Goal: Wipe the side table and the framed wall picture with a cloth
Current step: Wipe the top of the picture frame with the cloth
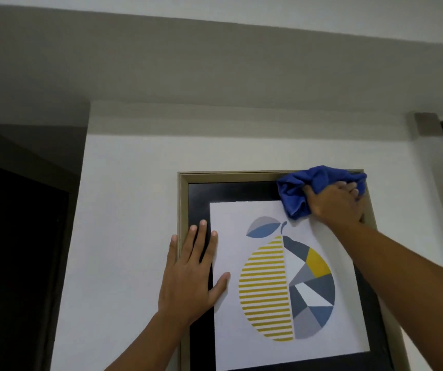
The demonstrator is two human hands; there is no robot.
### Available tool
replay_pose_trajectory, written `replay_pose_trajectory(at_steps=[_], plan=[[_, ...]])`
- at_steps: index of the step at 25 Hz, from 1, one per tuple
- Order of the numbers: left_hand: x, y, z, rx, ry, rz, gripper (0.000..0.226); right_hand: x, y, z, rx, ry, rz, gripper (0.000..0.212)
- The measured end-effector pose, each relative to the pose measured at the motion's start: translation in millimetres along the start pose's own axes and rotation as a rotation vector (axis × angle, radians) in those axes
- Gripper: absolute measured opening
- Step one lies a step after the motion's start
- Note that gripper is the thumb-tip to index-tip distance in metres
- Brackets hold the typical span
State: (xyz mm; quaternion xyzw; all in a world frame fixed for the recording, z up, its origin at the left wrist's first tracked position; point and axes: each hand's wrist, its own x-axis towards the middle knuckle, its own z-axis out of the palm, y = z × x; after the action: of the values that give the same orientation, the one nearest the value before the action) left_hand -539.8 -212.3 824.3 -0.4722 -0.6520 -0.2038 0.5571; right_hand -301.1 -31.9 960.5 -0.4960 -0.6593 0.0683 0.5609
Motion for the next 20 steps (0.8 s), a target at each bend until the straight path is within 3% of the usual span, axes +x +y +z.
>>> replay_pose_trajectory(at_steps=[3, 7, 10, 14, 20], plan=[[-2, 0, 2, -0.02, 0.008, 0.001, 0.083, -31, -35, 10, 0.056, -0.024, 0.015, 0.105], [-2, -2, 1, -0.018, 0.017, 0.029, 0.079, -100, -113, 45, 0.069, -0.052, -0.169, 0.125], [-4, -2, 4, -0.024, 0.032, 0.045, 0.074, -124, -145, 59, 0.138, -0.067, -0.178, 0.132], [-3, -4, 6, -0.01, 0.038, 0.057, 0.078, -108, -122, 57, 0.107, -0.003, -0.201, 0.13], [-3, -5, 2, 0.001, 0.006, 0.065, 0.081, -43, -58, 26, 0.085, 0.022, -0.005, 0.122]])
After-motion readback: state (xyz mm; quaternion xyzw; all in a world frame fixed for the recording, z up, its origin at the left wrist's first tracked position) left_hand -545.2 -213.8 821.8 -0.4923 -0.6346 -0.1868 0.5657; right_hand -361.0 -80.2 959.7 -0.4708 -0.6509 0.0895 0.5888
